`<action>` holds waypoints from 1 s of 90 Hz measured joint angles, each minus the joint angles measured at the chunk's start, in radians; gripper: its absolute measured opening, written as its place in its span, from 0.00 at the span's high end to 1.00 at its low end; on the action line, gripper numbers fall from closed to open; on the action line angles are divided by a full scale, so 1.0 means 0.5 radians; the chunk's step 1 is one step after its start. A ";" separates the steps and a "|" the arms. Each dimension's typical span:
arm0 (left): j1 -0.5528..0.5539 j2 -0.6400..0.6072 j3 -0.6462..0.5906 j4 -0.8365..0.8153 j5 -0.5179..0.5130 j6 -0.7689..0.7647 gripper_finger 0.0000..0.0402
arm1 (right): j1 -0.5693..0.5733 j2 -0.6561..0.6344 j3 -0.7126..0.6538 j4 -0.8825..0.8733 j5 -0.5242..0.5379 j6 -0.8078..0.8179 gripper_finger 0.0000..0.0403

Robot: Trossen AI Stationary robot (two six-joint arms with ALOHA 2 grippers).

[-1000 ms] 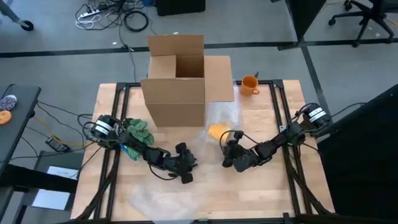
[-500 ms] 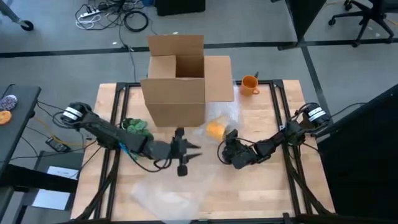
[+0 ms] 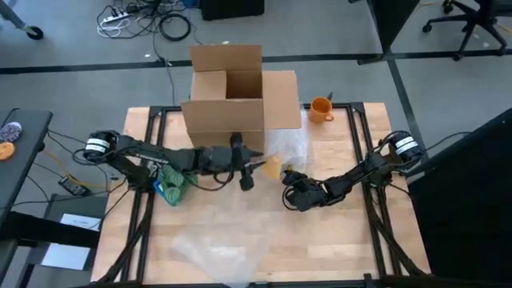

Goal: Wrap mug
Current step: Wrap the yellow mug with the bubble wrap

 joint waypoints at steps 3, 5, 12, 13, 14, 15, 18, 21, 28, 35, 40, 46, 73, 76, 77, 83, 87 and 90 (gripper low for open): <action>0.026 0.020 0.003 -0.001 0.130 -0.032 0.66 | -0.001 0.000 0.000 0.003 -0.016 -0.085 0.99; 0.036 0.034 0.003 -0.003 0.195 -0.043 0.65 | -0.003 0.000 0.000 0.004 -0.029 -0.134 0.99; 0.044 0.090 0.002 -0.002 0.286 -0.033 0.60 | -0.014 0.000 0.000 0.002 -0.067 -0.262 0.99; 0.042 0.098 0.001 -0.006 0.291 -0.028 0.60 | -0.015 0.001 0.000 0.001 -0.067 -0.277 0.99; 0.041 0.105 0.000 -0.011 0.295 -0.021 0.59 | -0.017 0.001 0.000 0.000 -0.067 -0.291 0.99; 0.039 0.112 -0.001 -0.017 0.299 -0.009 0.59 | -0.019 0.001 0.000 0.000 -0.068 -0.304 0.99; 0.031 0.138 -0.005 -0.027 0.298 0.023 0.57 | -0.025 0.001 0.000 -0.001 -0.069 -0.332 0.99; 0.026 0.158 -0.006 -0.031 0.301 0.020 0.56 | -0.029 0.001 0.000 0.000 -0.076 -0.348 0.99; 0.019 0.200 -0.007 -0.045 0.291 0.018 0.53 | -0.031 0.001 0.000 0.000 -0.091 -0.355 0.98; 0.014 0.254 -0.004 -0.054 0.208 0.025 0.52 | -0.028 0.001 0.000 0.000 -0.142 -0.356 0.97; 0.009 0.290 -0.003 -0.050 0.102 0.040 0.51 | -0.020 0.001 0.000 0.000 -0.177 -0.365 0.96; 0.007 0.322 -0.003 -0.021 0.046 0.081 0.51 | -0.004 0.001 0.001 0.003 -0.220 -0.380 0.95; -0.056 0.445 -0.007 0.153 0.010 0.178 0.51 | 0.031 0.001 0.001 0.006 -0.282 -0.386 0.93; -0.058 0.445 -0.007 0.158 0.011 0.179 0.51 | 0.031 0.001 0.001 0.006 -0.290 -0.386 0.93; -0.058 0.445 -0.007 0.160 0.011 0.179 0.52 | 0.031 0.001 0.001 0.006 -0.294 -0.384 0.93; -0.059 0.445 -0.008 0.170 0.011 0.182 0.53 | 0.031 0.001 0.001 0.009 -0.335 -0.355 0.93; -0.060 0.445 -0.008 0.175 0.011 0.199 0.55 | 0.031 0.001 0.001 0.012 -0.359 -0.340 0.92; -0.061 0.445 -0.008 0.178 0.011 0.221 0.57 | 0.032 0.001 0.001 0.011 -0.379 -0.335 0.91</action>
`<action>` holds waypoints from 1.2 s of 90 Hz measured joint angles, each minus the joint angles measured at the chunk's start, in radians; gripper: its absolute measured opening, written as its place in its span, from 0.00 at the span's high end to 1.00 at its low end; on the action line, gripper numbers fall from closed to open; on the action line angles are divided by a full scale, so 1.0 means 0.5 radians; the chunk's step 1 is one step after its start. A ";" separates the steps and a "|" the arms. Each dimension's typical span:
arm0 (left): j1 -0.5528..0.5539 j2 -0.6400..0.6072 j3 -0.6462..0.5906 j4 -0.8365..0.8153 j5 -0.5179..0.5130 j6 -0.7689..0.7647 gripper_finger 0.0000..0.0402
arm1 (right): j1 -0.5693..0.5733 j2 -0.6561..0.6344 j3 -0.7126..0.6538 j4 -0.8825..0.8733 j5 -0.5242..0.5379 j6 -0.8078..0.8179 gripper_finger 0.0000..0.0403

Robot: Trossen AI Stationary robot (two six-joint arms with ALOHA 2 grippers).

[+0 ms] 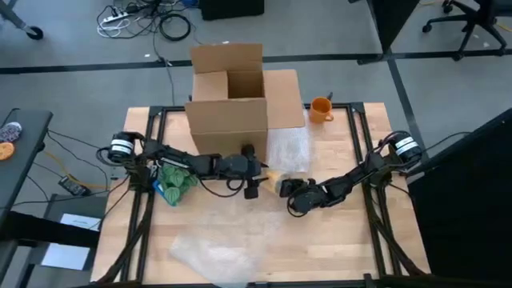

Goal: Wrap mug
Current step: Wrap the yellow mug with the bubble wrap

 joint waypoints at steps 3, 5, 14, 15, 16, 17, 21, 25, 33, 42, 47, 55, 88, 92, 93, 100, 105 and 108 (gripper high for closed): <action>-0.002 0.000 0.000 0.001 0.000 0.009 0.60 | 0.003 0.000 0.000 0.000 -0.012 0.008 0.91; -0.003 0.000 0.000 0.003 0.000 0.012 0.62 | 0.006 0.000 0.000 0.002 -0.016 0.011 0.90; -0.013 0.012 0.000 0.015 0.000 0.017 0.75 | 0.023 0.000 0.000 0.015 -0.038 0.021 0.87; -0.015 0.012 0.000 0.015 0.000 0.020 0.77 | 0.025 0.000 0.000 0.017 -0.038 0.026 0.86; -0.018 0.012 0.000 0.016 0.000 0.022 0.79 | 0.026 0.000 0.000 0.019 -0.038 0.032 0.86; -0.020 0.012 0.000 0.016 -0.001 0.024 0.81 | 0.028 0.000 0.000 0.021 -0.039 0.038 0.85; -0.030 0.012 0.000 0.015 -0.007 0.061 0.87 | 0.035 0.000 0.000 0.028 -0.047 0.066 0.84; -0.043 0.012 0.000 0.017 -0.027 0.084 0.94 | 0.041 0.000 0.000 0.034 -0.054 0.085 0.82; -0.077 0.013 0.000 0.020 -0.033 0.121 0.96 | 0.055 0.000 0.003 0.043 -0.074 0.098 0.78; -0.127 0.013 0.000 0.007 -0.090 0.147 0.94 | 0.067 0.000 0.003 0.052 -0.070 0.118 0.75; -0.163 0.013 0.001 -0.014 -0.187 0.178 0.94 | 0.067 0.000 0.003 0.056 -0.059 0.118 0.73; -0.213 0.012 0.002 -0.031 -0.360 0.274 0.95 | 0.067 0.000 0.003 0.069 -0.003 0.120 0.71; -0.387 0.012 0.048 -0.059 -0.991 0.696 0.96 | 0.157 -0.001 0.001 0.088 0.046 0.604 0.66; -0.405 0.012 0.063 -0.054 -1.025 0.729 0.96 | 0.175 -0.002 0.001 0.088 0.035 0.722 0.65; -0.410 0.012 0.067 -0.053 -1.036 0.737 0.96 | 0.179 -0.002 0.001 0.088 0.033 0.754 0.65; -0.435 0.012 0.089 -0.059 -1.100 0.762 0.96 | 0.226 -0.002 0.001 0.088 0.033 0.989 0.65; -0.450 0.012 0.095 -0.059 -1.108 0.787 0.96 | 0.278 -0.002 0.001 0.091 0.034 1.171 0.65; -0.458 0.011 0.095 -0.059 -1.114 0.796 0.96 | 0.315 -0.002 0.001 0.098 0.036 1.272 0.65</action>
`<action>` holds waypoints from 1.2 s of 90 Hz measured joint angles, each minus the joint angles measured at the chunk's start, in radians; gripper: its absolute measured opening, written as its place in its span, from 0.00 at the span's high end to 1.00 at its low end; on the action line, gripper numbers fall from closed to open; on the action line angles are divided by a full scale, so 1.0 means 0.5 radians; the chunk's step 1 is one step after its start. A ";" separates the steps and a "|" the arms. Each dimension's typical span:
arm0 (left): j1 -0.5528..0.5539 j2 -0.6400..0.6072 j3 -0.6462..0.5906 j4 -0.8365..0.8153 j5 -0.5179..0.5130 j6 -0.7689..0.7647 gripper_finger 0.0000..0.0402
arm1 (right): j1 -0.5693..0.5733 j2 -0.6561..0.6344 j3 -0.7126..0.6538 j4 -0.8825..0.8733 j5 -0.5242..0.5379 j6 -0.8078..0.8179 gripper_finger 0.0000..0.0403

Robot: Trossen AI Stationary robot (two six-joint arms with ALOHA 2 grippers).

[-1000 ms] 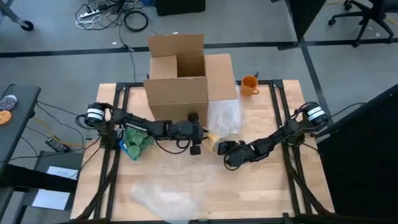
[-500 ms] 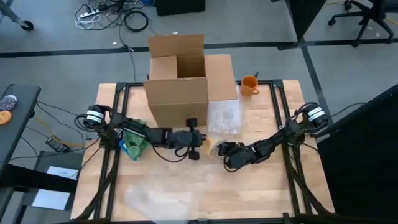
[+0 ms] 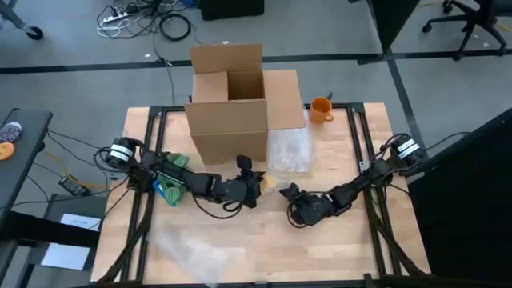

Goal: Wrap mug
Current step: Wrap the yellow mug with the bubble wrap

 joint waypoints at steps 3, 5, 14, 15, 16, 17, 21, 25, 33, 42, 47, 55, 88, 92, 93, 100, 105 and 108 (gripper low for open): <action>-0.005 0.000 0.000 -0.001 -0.009 0.005 0.96 | 0.039 0.000 -0.001 0.014 0.005 0.092 0.65; -0.011 0.000 0.000 -0.004 -0.018 0.008 0.96 | 0.068 0.000 -0.001 0.029 0.013 0.153 0.65; -0.028 0.000 0.000 -0.033 -0.086 0.008 0.96 | 0.209 0.000 -0.001 0.106 0.102 0.386 0.65; -0.029 0.000 0.000 -0.038 -0.097 0.008 0.96 | 0.225 0.000 -0.001 0.117 0.121 0.409 0.65; -0.031 0.000 0.000 -0.041 -0.107 0.008 0.96 | 0.241 0.000 -0.001 0.128 0.141 0.432 0.65; -0.034 0.000 0.000 -0.045 -0.117 0.008 0.96 | 0.256 0.000 -0.001 0.143 0.164 0.452 0.65; -0.042 0.000 0.000 -0.066 -0.163 0.009 0.96 | 0.317 0.000 -0.002 0.203 0.264 0.532 0.65; -0.052 0.000 0.000 -0.083 -0.195 0.010 0.96 | 0.368 -0.001 -0.002 0.262 0.375 0.601 0.65; -0.064 0.000 0.000 -0.099 -0.222 0.010 0.96 | 0.435 -0.001 -0.002 0.410 0.588 0.672 0.65; -0.078 0.000 0.000 -0.102 -0.230 0.010 0.96 | 0.427 -0.001 -0.002 0.630 0.711 0.682 0.64; -0.087 0.000 0.000 -0.102 -0.232 0.033 0.96 | 0.377 -0.001 -0.002 0.791 0.717 0.682 0.64; -0.106 -0.001 0.000 -0.103 -0.259 0.083 0.96 | 0.276 -0.004 -0.002 1.043 0.715 0.666 0.64; -0.171 -0.001 0.000 -0.136 -0.407 0.233 0.96 | -0.025 -0.284 -0.002 1.150 0.715 0.349 0.69; -0.176 -0.002 0.000 -0.135 -0.426 0.276 0.96 | -0.056 -0.282 -0.002 1.036 0.620 0.402 0.71; -0.179 -0.002 0.000 -0.135 -0.437 0.288 0.96 | -0.064 -0.281 -0.002 1.005 0.591 0.422 0.72; -0.187 -0.002 0.000 -0.137 -0.519 0.333 0.96 | -0.115 -0.255 -0.002 0.785 0.410 0.616 0.75; -0.193 -0.003 0.000 -0.136 -0.552 0.342 0.96 | -0.142 -0.229 -0.002 0.660 0.271 0.776 0.77; -0.195 -0.004 0.000 -0.135 -0.556 0.358 0.96 | -0.148 -0.218 -0.002 0.606 0.177 0.863 0.79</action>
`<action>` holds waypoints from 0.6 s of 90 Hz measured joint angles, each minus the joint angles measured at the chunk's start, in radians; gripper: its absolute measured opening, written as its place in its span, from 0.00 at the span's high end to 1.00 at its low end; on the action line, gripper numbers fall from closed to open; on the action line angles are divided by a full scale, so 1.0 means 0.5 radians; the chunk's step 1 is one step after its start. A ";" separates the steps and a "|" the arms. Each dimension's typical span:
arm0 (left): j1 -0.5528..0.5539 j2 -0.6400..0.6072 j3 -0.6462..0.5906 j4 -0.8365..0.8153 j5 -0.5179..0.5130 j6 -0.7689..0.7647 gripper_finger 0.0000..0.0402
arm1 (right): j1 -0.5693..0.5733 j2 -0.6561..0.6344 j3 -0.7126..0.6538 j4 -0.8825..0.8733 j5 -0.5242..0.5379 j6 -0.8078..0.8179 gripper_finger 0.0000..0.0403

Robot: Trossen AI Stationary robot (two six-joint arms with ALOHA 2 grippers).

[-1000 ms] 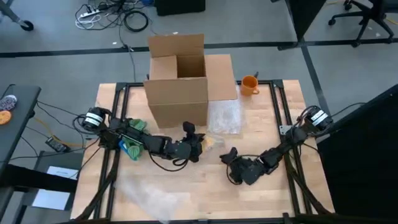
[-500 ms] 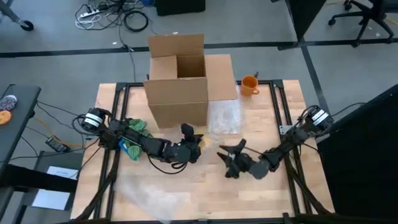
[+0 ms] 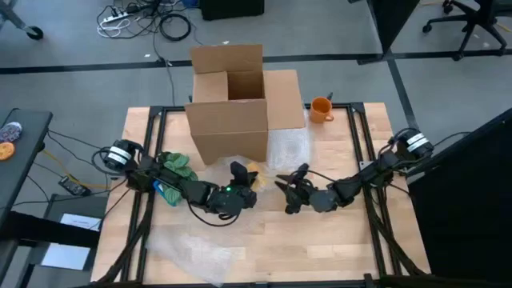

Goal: Wrap mug
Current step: Wrap the yellow mug with the bubble wrap

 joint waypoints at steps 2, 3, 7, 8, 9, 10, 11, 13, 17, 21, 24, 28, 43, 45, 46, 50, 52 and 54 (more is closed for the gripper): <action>-0.001 0.000 0.000 0.000 0.000 0.008 0.96 | -0.002 0.011 0.001 -0.011 -0.056 0.050 0.79; -0.001 0.000 0.000 -0.001 0.001 0.012 0.96 | -0.004 0.016 0.001 -0.011 -0.089 0.070 0.80; -0.001 0.000 0.000 0.000 0.002 0.014 0.96 | -0.007 0.038 0.002 -0.013 -0.197 0.121 0.81; -0.001 0.000 0.000 0.000 0.002 0.014 0.96 | -0.007 0.044 0.002 -0.013 -0.214 0.130 0.81; -0.001 0.000 0.000 -0.001 0.002 0.014 0.96 | -0.007 0.051 0.002 -0.013 -0.232 0.140 0.81; 0.000 0.000 0.000 -0.002 0.003 0.014 0.96 | -0.009 0.056 0.002 -0.011 -0.248 0.151 0.82; 0.000 0.000 0.000 -0.003 0.003 0.014 0.96 | -0.012 0.064 0.002 -0.008 -0.263 0.159 0.82; 0.001 0.000 0.000 -0.002 0.003 0.014 0.96 | -0.019 0.080 0.002 -0.002 -0.284 0.176 0.82; 0.003 0.000 0.000 0.003 0.004 0.012 0.96 | -0.033 0.110 0.002 0.002 -0.316 0.206 0.82; 0.005 0.000 0.000 0.006 0.003 0.010 0.96 | -0.052 0.145 0.002 0.008 -0.349 0.228 0.82; 0.005 0.000 0.000 0.012 0.002 0.000 0.96 | -0.067 0.175 0.002 0.021 -0.386 0.248 0.82; 0.005 0.000 0.000 0.013 0.004 -0.038 0.96 | -0.088 0.216 0.003 0.037 -0.431 0.274 0.82; 0.006 0.000 0.000 0.015 0.097 -0.105 0.96 | -0.142 0.380 0.073 0.129 -0.499 0.274 0.82; 0.006 0.000 0.000 0.015 0.119 -0.115 0.96 | -0.148 0.399 0.087 0.141 -0.507 0.266 0.82; 0.006 0.000 0.000 0.015 0.128 -0.123 0.96 | -0.151 0.408 0.094 0.146 -0.510 0.265 0.82; 0.006 0.000 0.000 0.015 0.156 -0.154 0.96 | -0.162 0.445 0.130 0.155 -0.514 0.263 0.82; 0.006 0.000 0.000 0.015 0.156 -0.160 0.96 | -0.167 0.458 0.145 0.155 -0.515 0.261 0.82; 0.008 0.000 0.000 0.009 0.154 -0.160 0.95 | -0.169 0.469 0.156 0.154 -0.514 0.256 0.82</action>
